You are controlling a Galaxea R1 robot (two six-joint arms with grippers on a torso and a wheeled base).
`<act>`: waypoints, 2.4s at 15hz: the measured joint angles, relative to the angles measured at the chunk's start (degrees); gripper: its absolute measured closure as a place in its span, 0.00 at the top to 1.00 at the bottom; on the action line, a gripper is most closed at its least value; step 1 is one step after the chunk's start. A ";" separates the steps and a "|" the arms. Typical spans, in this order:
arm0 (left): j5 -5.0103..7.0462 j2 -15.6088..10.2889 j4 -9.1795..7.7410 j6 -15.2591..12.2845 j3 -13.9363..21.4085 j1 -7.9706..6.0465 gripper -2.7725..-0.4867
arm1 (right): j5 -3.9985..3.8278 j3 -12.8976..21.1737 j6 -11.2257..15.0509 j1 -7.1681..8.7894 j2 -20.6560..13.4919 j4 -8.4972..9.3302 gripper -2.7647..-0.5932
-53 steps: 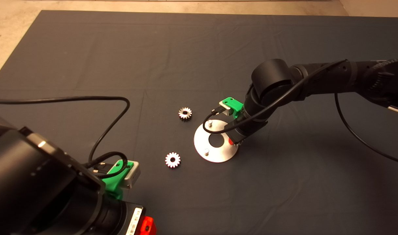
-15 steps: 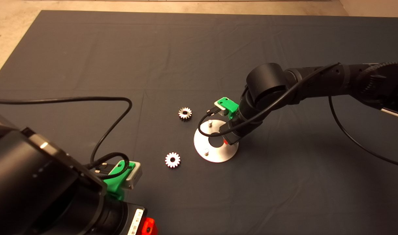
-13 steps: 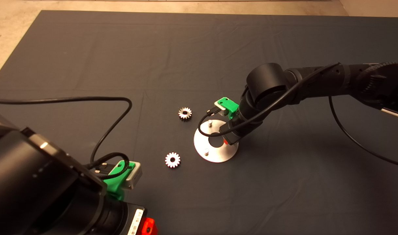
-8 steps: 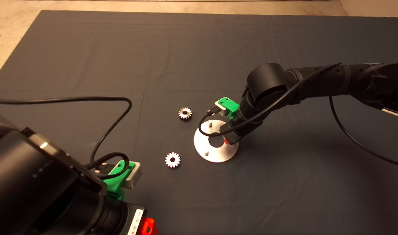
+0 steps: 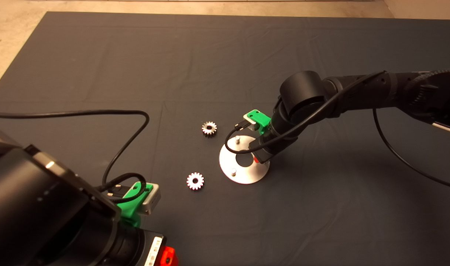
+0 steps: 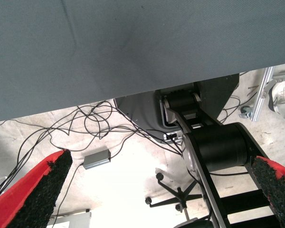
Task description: Install three planetary gears onto the carrier pins
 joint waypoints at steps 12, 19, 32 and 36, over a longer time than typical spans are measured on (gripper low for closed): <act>0.00 0.01 0.00 0.01 0.00 0.00 0.99 | 0.35 0.13 -0.02 0.05 -1.17 0.45 0.23; 0.00 0.20 0.00 0.02 0.00 0.01 0.99 | -0.70 1.27 0.00 -1.60 -0.07 0.63 0.23; 0.00 0.63 -0.02 0.02 0.00 0.48 0.99 | -0.63 1.56 0.00 -1.91 0.22 0.65 0.25; 0.02 0.63 -0.02 0.02 0.00 0.48 0.99 | -0.62 1.57 0.00 -1.90 0.17 0.65 0.27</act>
